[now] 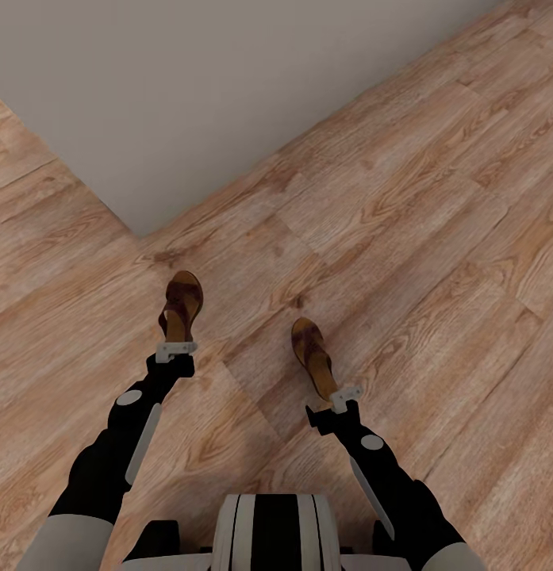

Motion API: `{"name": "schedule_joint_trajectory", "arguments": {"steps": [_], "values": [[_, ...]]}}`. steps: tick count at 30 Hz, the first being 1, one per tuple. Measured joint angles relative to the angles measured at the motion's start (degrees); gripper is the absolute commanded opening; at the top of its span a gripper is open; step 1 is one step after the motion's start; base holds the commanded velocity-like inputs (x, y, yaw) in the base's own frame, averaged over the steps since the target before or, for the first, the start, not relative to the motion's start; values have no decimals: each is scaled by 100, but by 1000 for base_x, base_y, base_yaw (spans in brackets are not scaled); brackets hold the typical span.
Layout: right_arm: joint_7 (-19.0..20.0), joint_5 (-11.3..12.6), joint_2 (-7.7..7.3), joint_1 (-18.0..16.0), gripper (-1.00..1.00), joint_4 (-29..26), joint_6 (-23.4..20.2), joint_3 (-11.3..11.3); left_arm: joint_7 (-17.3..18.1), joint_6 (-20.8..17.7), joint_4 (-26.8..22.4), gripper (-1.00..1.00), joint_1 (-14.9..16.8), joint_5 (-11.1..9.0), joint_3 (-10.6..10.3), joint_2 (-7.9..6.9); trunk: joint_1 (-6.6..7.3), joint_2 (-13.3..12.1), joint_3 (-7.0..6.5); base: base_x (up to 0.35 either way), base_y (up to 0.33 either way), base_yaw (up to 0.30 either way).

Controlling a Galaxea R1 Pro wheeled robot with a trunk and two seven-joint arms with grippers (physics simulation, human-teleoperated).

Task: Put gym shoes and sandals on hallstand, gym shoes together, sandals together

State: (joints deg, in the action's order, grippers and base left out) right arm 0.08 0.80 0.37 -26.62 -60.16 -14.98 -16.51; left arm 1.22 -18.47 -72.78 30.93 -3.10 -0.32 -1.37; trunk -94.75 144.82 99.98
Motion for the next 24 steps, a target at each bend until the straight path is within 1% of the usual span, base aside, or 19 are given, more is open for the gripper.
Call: {"name": "schedule_joint_trajectory", "arguments": {"steps": [24], "values": [[0, 0, 1, 0, 100, -5, 0, 0, -3, -1, -24, -100, 0, 6, -15, 9, 0, 0, 1, 20, 0, -2]]}}
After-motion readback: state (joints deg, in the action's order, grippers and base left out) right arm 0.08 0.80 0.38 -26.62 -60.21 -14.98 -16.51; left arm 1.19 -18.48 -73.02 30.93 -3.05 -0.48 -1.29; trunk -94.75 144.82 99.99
